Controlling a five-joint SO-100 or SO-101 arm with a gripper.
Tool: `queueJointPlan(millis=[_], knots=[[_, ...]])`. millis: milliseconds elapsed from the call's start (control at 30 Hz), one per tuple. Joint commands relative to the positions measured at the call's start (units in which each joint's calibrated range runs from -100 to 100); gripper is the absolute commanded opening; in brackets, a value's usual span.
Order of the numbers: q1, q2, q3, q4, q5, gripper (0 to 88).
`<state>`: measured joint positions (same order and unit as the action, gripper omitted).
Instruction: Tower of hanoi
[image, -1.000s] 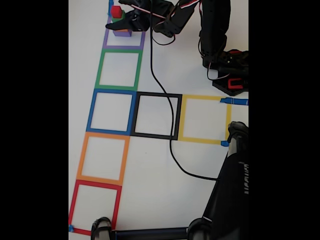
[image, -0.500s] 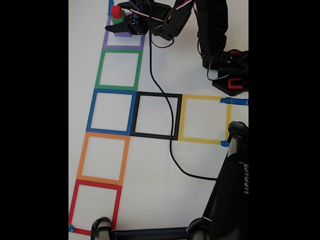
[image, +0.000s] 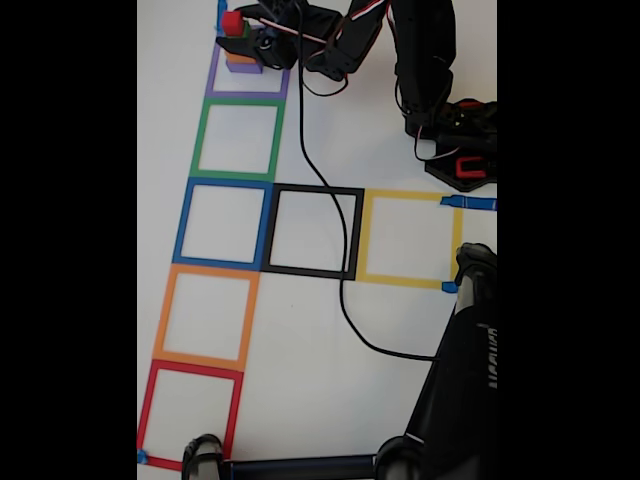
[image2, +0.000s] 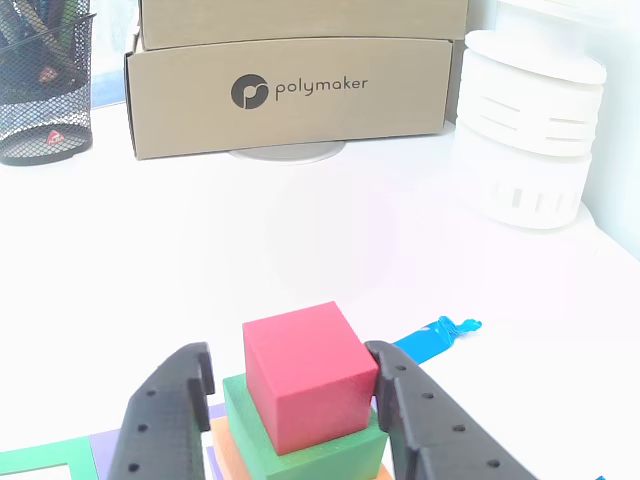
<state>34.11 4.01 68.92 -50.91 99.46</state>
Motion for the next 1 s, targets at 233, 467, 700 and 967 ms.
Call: queueJointPlan(millis=[233, 467, 700, 967], knots=[[-0.94, -0.66, -0.74, -0.91, 0.54, 9.0], [-1.71, -1.14, -0.02, -0.91, 0.54, 6.7], [-1.9, -2.92, 0.89, 0.7, 0.54, 5.7], [-3.05, -9.7, 0.8, 7.91, 0.54, 5.4]])
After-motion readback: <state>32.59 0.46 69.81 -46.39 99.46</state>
